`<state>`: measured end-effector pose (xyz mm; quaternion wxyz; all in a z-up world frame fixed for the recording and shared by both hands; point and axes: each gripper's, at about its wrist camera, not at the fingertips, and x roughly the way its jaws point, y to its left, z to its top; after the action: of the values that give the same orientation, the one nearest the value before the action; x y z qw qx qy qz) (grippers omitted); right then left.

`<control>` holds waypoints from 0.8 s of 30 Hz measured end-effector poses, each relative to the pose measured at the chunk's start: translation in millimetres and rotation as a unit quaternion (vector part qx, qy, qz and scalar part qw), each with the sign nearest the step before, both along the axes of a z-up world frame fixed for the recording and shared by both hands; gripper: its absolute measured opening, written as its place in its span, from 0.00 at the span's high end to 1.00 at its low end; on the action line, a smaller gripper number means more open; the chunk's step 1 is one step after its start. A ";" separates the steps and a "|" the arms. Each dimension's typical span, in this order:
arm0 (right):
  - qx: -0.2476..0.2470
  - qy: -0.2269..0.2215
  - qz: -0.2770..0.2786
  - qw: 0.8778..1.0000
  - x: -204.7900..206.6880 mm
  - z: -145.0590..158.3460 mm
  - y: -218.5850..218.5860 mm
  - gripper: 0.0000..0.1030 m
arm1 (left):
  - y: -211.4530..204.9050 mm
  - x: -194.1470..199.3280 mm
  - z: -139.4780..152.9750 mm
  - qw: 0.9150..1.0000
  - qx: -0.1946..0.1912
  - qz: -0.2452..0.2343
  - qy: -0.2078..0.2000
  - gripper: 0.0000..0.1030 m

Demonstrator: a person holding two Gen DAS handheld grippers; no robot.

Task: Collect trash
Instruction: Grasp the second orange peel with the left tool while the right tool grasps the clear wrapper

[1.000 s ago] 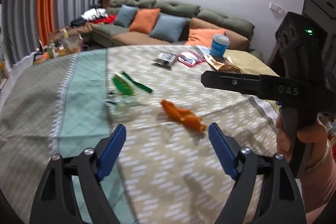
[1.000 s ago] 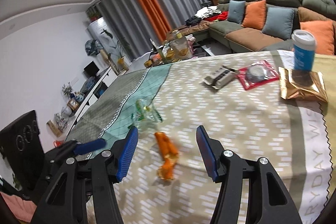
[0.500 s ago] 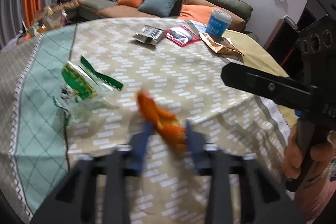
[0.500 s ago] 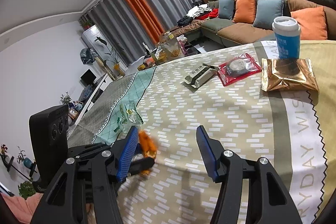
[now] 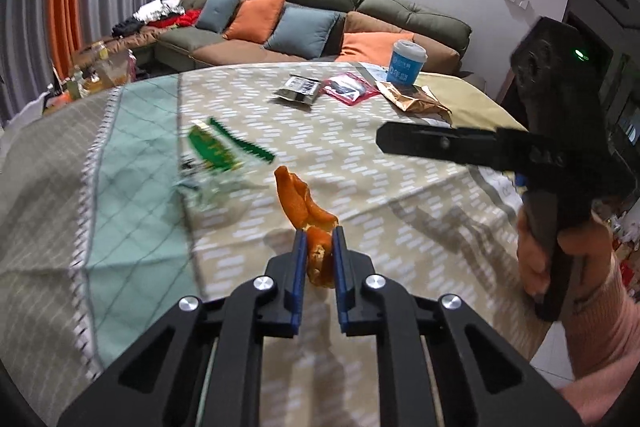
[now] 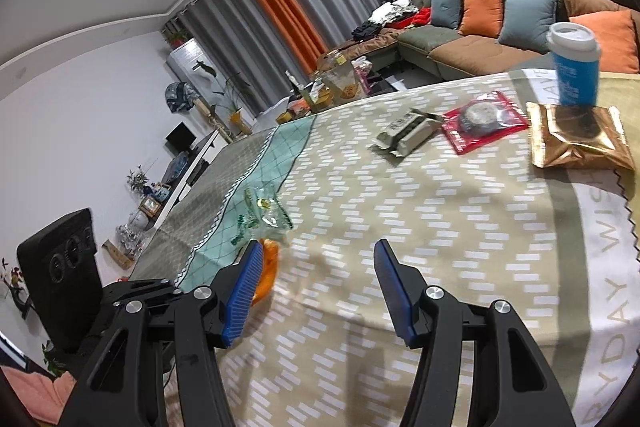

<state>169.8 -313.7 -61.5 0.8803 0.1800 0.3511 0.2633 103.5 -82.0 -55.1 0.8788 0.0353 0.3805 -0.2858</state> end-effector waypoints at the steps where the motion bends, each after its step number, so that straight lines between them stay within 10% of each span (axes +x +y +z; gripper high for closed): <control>1: -0.001 -0.001 0.004 1.000 1.0 0.2 3.4 0.43 | 7.1 -4.5 -0.1 1.000 0.004 0.004 -0.002 0.87; 24: -0.077 0.028 0.068 0.994 62.0 -8.9 97.6 0.45 | 93.1 -39.6 0.0 0.994 0.025 0.099 -0.026 0.87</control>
<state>231.8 -216.1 -70.4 0.8615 0.0946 0.4065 0.2891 63.8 11.1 -55.1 0.9110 0.0268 0.3666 -0.1867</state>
